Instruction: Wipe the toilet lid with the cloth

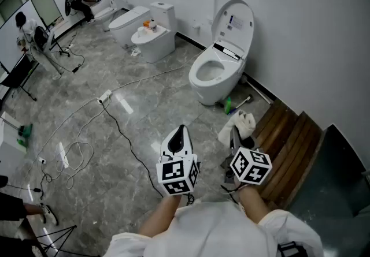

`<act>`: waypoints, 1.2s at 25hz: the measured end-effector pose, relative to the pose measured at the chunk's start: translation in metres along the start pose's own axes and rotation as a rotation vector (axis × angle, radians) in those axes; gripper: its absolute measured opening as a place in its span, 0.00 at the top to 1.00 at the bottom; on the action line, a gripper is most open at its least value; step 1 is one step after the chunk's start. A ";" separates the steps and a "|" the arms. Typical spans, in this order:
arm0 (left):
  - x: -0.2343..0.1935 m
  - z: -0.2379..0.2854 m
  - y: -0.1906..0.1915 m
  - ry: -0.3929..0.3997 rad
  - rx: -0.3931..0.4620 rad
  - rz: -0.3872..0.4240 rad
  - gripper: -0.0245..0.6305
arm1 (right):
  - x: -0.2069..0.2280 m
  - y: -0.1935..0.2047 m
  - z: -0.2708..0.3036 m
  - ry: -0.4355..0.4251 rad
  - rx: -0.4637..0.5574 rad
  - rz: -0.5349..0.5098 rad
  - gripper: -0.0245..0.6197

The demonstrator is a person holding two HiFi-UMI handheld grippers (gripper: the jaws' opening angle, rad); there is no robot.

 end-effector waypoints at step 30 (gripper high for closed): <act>-0.052 0.315 -0.028 0.026 -0.045 0.043 0.96 | 0.038 -0.117 0.293 0.031 -0.027 0.086 0.83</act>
Point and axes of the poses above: the fingertips, and each gripper's own axes: z forward along the fingers, x to its right, y out of its underside, the point moved 10 cm from there along -z, backward along the fingers, and after that the axes turned 10 degrees about z, right-handed, at the moved point
